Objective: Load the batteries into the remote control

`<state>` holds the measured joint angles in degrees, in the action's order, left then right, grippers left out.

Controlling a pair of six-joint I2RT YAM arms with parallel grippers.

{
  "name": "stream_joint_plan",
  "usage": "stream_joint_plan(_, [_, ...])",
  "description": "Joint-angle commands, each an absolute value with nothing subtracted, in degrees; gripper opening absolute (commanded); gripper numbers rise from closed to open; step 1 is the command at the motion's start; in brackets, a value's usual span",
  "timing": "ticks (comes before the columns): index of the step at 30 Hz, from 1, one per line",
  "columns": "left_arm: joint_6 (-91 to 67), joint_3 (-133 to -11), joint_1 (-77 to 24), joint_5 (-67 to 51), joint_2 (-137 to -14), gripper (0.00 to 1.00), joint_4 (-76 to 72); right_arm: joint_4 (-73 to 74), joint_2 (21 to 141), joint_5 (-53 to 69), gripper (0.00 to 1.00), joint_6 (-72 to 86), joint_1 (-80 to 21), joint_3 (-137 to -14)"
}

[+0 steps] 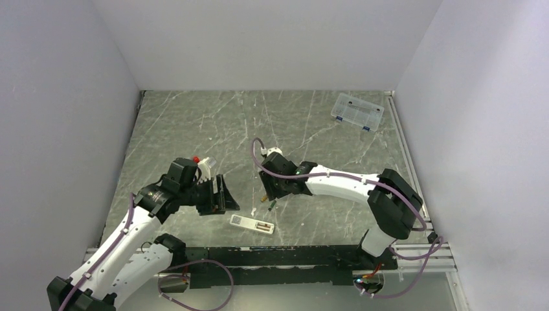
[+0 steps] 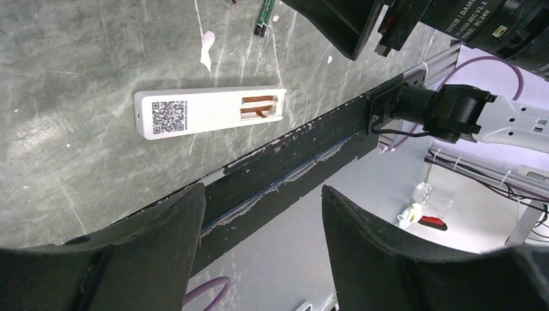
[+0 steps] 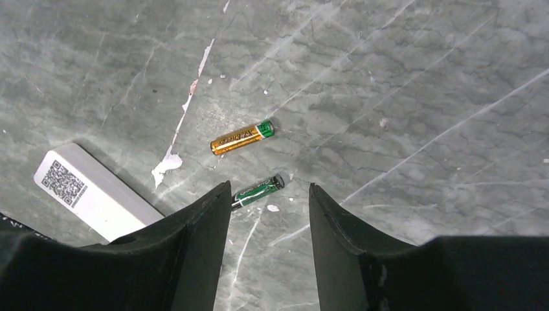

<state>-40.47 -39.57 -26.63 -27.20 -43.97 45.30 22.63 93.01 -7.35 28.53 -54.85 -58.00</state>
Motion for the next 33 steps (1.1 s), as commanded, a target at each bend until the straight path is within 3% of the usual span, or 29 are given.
stream_joint_plan(1, [-39.05,-41.04,-26.81,-28.97,-43.41,0.71,44.03,26.62,91.76,-7.53,0.50,26.18,-55.10,-61.67])
stream_joint_plan(11, [-38.70,-40.78,-26.81,-30.36,-42.87,0.72,43.46,23.72,91.36,-7.42,0.49,43.25,-56.38,-56.69])
stream_joint_plan(20, [-38.41,-40.53,-26.82,-31.86,-42.43,0.72,42.90,26.09,90.82,-18.16,0.51,58.33,-60.63,-55.83])
stream_joint_plan(33, [-37.65,-40.47,-26.80,-34.08,-42.54,0.72,42.28,26.70,92.31,-21.89,0.42,67.79,-62.90,-55.67])
